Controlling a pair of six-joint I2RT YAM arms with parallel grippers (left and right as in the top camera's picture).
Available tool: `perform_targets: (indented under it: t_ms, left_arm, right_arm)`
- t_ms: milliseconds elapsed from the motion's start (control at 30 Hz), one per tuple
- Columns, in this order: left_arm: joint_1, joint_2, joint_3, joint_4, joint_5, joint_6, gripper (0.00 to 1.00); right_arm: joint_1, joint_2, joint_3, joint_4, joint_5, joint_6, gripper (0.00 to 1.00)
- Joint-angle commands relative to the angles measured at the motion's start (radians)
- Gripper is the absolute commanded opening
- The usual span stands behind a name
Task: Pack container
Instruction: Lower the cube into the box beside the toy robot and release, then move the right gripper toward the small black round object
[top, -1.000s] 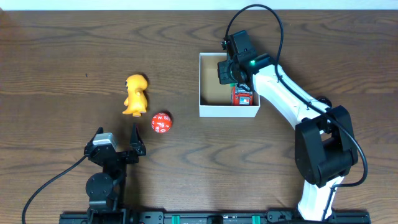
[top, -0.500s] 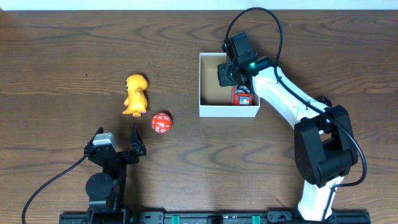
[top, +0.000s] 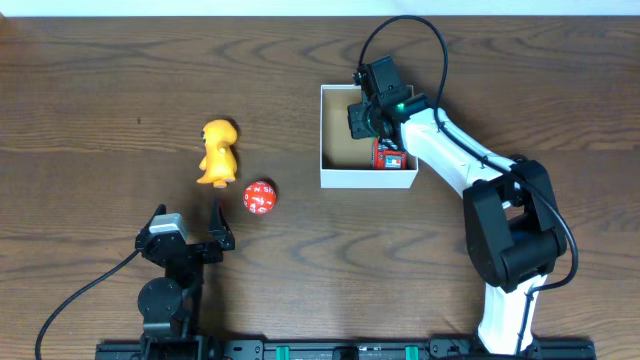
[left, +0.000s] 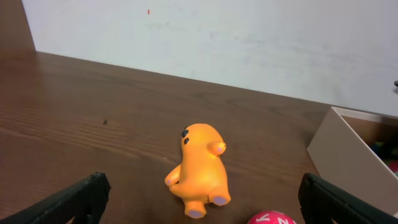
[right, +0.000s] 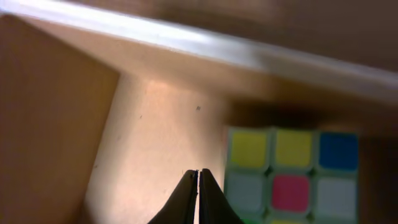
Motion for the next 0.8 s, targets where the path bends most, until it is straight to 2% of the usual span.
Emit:
perform_targets:
  t_ms: [0, 533, 667, 767]
  left_arm:
    - [-0.003, -0.005, -0.018, -0.039, -0.009, -0.005, 0.98]
    - [-0.003, -0.005, -0.018, -0.039, -0.010, -0.005, 0.98]
    - [-0.003, -0.005, -0.018, -0.039, -0.010, -0.005, 0.98]
    - [-0.003, -0.005, -0.018, -0.039, -0.010, -0.005, 0.98]
  right_arm:
    - [-0.013, 0.003, -0.005, 0.007, 0.049, -0.040, 0.04]
    - [-0.042, -0.002, 0.028, 0.011, 0.050, -0.039, 0.04]
    - [-0.042, -0.003, 0.085, 0.018, -0.008, -0.039, 0.09]
    - [-0.042, -0.004, 0.149, 0.018, -0.073, -0.037, 0.17]
